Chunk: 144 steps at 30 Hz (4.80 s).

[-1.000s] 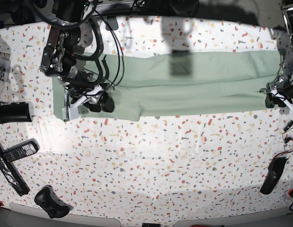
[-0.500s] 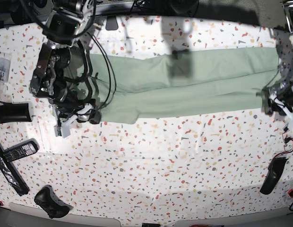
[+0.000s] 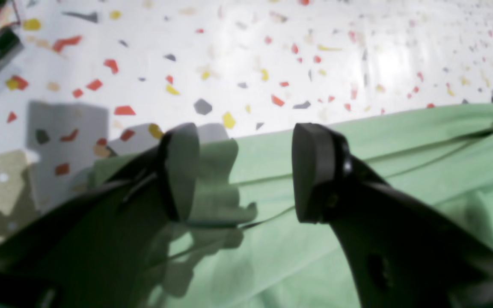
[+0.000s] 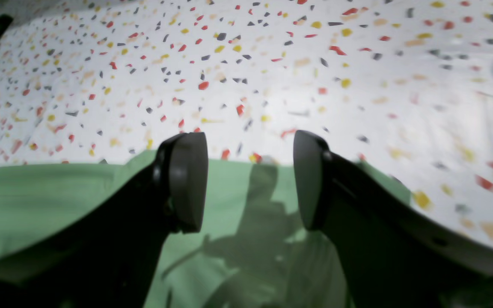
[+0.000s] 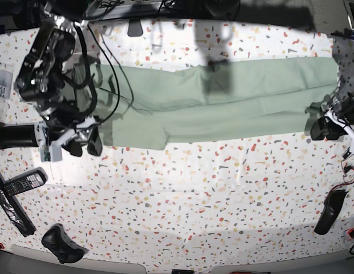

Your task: Fold the T-shirt properly

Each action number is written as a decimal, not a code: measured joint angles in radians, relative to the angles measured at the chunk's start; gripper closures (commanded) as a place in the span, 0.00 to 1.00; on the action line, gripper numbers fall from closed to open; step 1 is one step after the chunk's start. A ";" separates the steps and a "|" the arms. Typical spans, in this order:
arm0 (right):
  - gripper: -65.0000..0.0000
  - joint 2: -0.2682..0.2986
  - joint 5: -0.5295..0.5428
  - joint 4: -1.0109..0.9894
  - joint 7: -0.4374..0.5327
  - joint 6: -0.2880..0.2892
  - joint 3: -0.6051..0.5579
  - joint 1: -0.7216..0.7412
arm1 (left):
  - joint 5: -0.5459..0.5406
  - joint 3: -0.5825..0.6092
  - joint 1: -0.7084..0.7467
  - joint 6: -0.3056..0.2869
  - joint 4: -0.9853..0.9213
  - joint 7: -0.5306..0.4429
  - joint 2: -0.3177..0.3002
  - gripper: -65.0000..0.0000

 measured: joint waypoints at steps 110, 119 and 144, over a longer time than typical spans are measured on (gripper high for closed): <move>0.52 0.182 0.387 0.530 -0.018 0.002 -0.001 -0.593 | -0.195 -0.253 0.092 -0.126 0.092 0.418 0.248 1.00; 0.52 0.183 0.528 0.526 -0.023 0.002 0.087 -0.332 | -0.195 -0.254 0.092 -0.126 0.092 0.410 0.247 1.00; 0.52 0.211 0.592 0.527 -0.116 0.002 0.392 -0.246 | -0.165 0.105 0.084 -0.137 0.092 0.245 0.316 1.00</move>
